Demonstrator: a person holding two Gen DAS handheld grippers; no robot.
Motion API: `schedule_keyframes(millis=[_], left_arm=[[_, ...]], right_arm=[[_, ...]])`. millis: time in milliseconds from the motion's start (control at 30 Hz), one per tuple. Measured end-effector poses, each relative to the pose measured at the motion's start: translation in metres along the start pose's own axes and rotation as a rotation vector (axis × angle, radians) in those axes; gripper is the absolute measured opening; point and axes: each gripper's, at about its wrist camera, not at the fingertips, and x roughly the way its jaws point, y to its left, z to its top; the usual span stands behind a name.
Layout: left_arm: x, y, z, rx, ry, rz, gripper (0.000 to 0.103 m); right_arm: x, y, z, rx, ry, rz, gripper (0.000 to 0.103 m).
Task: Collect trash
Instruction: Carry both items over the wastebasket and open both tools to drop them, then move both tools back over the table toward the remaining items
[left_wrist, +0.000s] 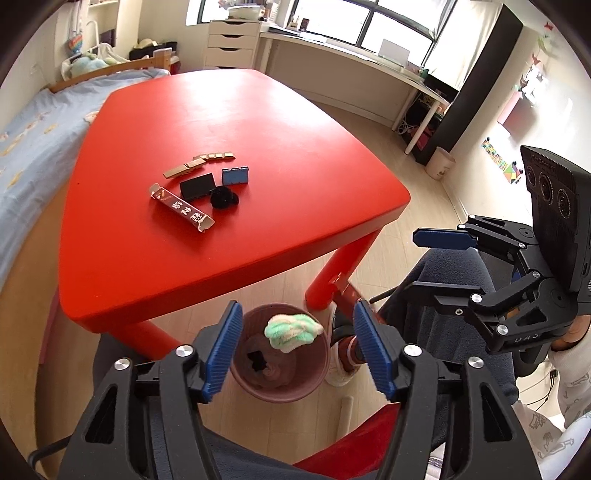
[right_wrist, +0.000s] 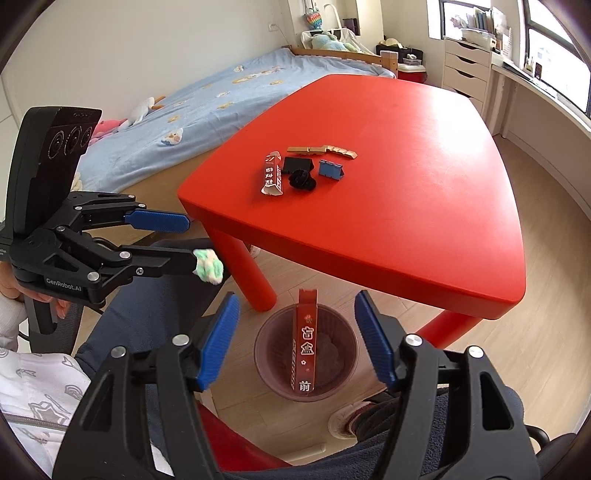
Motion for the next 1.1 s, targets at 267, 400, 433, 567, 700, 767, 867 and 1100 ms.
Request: schedule_keyframes(millis=[267, 400, 433, 567, 700, 767, 867, 1100], left_arm=[[-0.004, 0.010, 0.001, -0.041, -0.021, 0.050, 0.095], [-0.004, 0.013, 0.001, -0.053, -0.024, 0.058, 0.095], [-0.004, 0.013, 0.001, -0.053, -0.024, 0.058, 0.095], [-0.006, 0.013, 0.001, -0.061, -0.031, 0.059, 0.095], [-0.006, 0.016, 0.001, -0.074, -0.029, 0.064, 0.095], [-0.006, 0.017, 0.002, -0.081, -0.028, 0.068, 0.095], [-0.006, 0.019, 0.002, -0.092, -0.023, 0.066, 0.095], [-0.006, 0.021, 0.004, -0.109, -0.013, 0.054, 0.095]], right_arm=[[0.001, -0.001, 0.001, 0.001, 0.002, -0.020, 0.097], [0.002, -0.003, 0.001, 0.008, 0.003, -0.016, 0.098], [0.001, -0.003, 0.001, 0.010, 0.002, -0.016, 0.098], [0.000, -0.004, 0.001, 0.020, -0.003, -0.012, 0.099], [0.000, -0.006, 0.002, 0.030, 0.001, -0.005, 0.099], [0.000, -0.007, 0.002, 0.031, 0.002, -0.003, 0.099], [0.000, -0.006, 0.002, 0.028, 0.001, -0.002, 0.099], [-0.001, -0.007, 0.005, 0.029, -0.003, 0.001, 0.099]])
